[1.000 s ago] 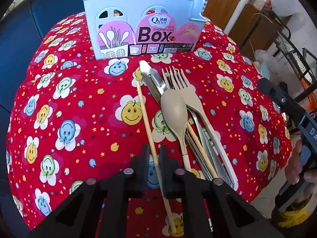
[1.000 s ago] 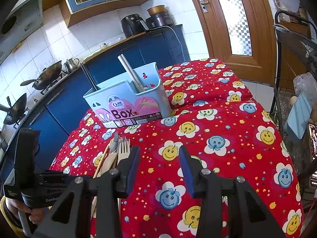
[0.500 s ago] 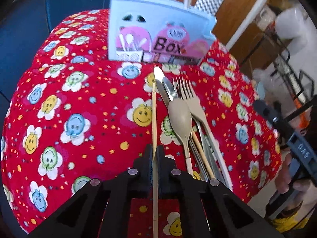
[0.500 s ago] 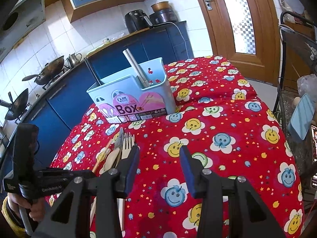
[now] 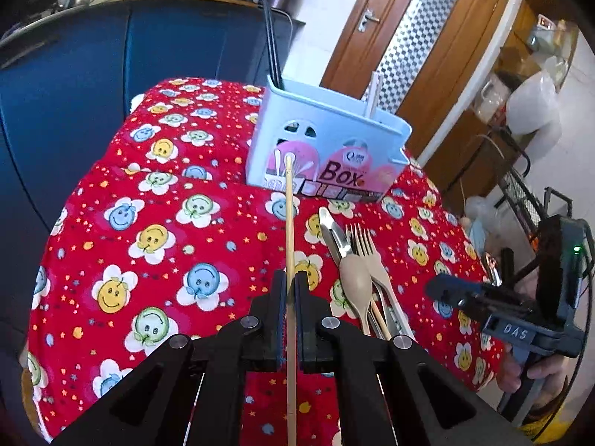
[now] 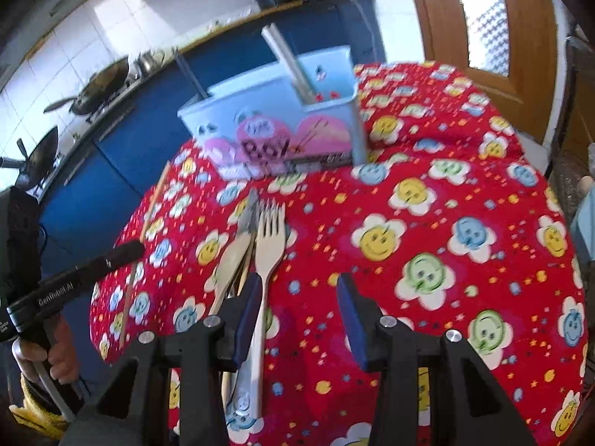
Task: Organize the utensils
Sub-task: 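Lift the wooden chopstick with the left gripper while the right grasps a white fork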
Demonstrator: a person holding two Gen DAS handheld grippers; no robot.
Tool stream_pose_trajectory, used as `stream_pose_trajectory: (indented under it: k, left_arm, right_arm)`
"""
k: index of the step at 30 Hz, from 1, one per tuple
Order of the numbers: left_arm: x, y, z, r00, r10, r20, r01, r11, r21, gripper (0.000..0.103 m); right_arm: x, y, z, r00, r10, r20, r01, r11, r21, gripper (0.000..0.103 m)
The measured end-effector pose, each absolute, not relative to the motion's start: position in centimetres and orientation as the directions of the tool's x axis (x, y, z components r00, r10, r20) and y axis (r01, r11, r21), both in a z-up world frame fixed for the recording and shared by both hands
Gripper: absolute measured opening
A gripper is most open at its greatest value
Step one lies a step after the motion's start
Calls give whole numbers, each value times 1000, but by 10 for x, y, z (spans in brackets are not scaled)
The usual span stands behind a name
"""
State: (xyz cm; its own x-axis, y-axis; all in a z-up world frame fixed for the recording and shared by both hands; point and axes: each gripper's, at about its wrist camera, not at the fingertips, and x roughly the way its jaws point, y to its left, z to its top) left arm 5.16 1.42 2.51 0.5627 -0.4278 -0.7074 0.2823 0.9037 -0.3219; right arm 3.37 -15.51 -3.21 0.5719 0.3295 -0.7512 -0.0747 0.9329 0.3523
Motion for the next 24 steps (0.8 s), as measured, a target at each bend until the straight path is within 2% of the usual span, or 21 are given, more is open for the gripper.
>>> stream_pose_trajectory:
  k: [5, 12, 16, 24]
  left_arm:
    - [51, 21, 26, 587, -433, -684, 283, 901, -328, 4]
    - [51, 26, 23, 593, -445, -671, 279, 895, -347, 4]
    - [51, 27, 23, 594, -454, -664, 280, 891, -358, 4]
    - [52, 26, 23, 594, -461, -659, 285, 887, -363, 4]
  right_arm:
    - [43, -147, -38, 479, 365, -798, -99, 926, 364, 45]
    - [54, -133, -45, 370, 383, -846, -149, 924, 353, 27]
    - [64, -127, -47, 332, 372, -867, -176, 927, 330, 21]
    - [86, -129, -50, 238, 427, -872, -191, 901, 389, 10]
